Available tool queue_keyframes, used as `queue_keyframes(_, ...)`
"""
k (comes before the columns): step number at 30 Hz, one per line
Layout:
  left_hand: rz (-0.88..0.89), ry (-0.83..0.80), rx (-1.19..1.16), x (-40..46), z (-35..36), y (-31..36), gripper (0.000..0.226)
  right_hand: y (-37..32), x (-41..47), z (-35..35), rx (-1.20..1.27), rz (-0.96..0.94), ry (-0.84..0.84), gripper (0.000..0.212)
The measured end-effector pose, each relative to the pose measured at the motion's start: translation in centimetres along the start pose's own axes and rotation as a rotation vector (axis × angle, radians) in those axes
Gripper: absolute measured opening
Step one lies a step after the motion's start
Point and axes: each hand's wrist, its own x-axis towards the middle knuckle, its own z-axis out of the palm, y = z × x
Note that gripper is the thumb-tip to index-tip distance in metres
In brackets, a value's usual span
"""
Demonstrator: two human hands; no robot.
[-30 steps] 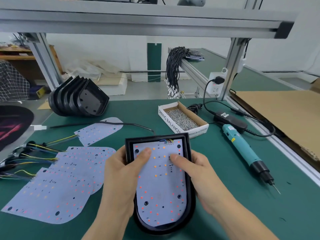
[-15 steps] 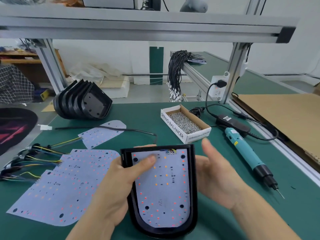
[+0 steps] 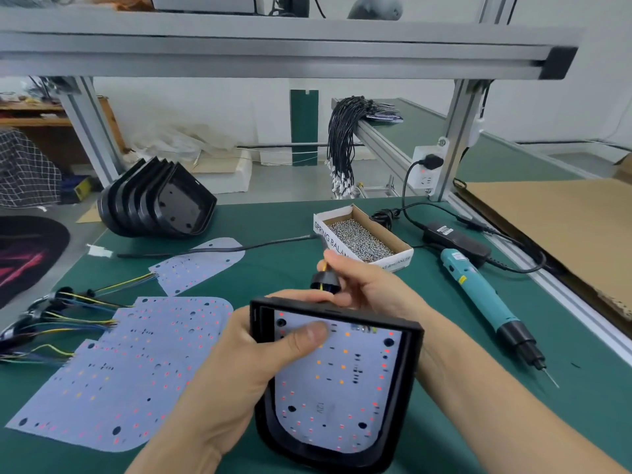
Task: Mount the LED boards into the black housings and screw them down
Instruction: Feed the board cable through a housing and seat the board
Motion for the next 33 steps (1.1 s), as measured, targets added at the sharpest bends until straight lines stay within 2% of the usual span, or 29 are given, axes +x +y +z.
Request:
queue_keyframes(2, 0.008, -0.013, 0.007, 0.0, 0.0, 0.0, 0.034, -0.3, -0.1, -0.4, -0.079, -0.017, 0.000, 0.025)
queue_keyframes(4, 0.025, -0.001, 0.012, 0.0, 0.1, -0.2, 0.033, -0.6, 0.2, -0.7, -0.183, -0.086, 0.066, 0.028)
queue_keyframes(7, 0.044, 0.008, -0.008, -0.1, 0.1, -0.2, 0.036, -0.5, 0.8, -0.7, -0.211, -0.195, 0.158, 0.028)
queue_keyframes(9, 0.036, -0.009, -0.018, -0.1, -0.2, 0.0, 0.046, 0.1, 0.9, -0.8, -0.169, -0.219, 0.136, 0.026)
queue_keyframes(12, -0.023, -0.016, 0.000, 0.2, -0.8, 0.1, 0.056, 0.8, 0.6, -1.3, -0.085, -0.137, 0.024, 0.028)
queue_keyframes(15, -0.056, -0.010, 0.021, 0.6, -1.2, -0.3, 0.048, 1.0, 0.4, -2.0, -0.050, -0.098, -0.003, 0.027)
queue_keyframes(17, -0.073, -0.068, 0.033, 0.8, -1.3, -0.5, 0.045, 1.1, 0.3, -1.8, -0.076, -0.125, 0.002, 0.022)
queue_keyframes(19, -0.087, -0.185, -0.034, 0.7, -1.2, -0.4, 0.038, 1.4, 0.2, -1.4, -0.118, -0.172, 0.053, 0.020)
queue_keyframes(21, -0.068, -0.200, -0.067, 0.6, -1.3, -0.5, 0.035, 1.7, 0.3, -1.4, -0.180, -0.249, 0.130, 0.022)
queue_keyframes(23, -0.054, -0.134, -0.058, 0.6, -1.5, -0.6, 0.040, 1.7, 0.3, -1.0, -0.237, -0.293, 0.164, 0.028)
queue_keyframes(26, -0.050, -0.134, -0.100, 0.6, -1.6, -0.5, 0.050, 1.7, -0.2, 0.3, -0.341, -0.216, 0.049, 0.027)
queue_keyframes(29, -0.059, -0.156, -0.191, 0.5, -1.7, -0.4, 0.058, 2.3, -0.4, 0.4, -0.159, -0.281, 0.101, 0.029)
queue_keyframes(31, -0.058, -0.107, -0.226, 0.6, -1.8, -0.4, 0.074, 2.7, -0.6, 0.4, -0.135, -0.323, 0.148, 0.033)
queue_keyframes(33, -0.032, -0.074, -0.249, 0.6, -1.6, -0.4, 0.080, 2.8, -0.7, 1.1, -0.052, -0.335, 0.152, 0.036)
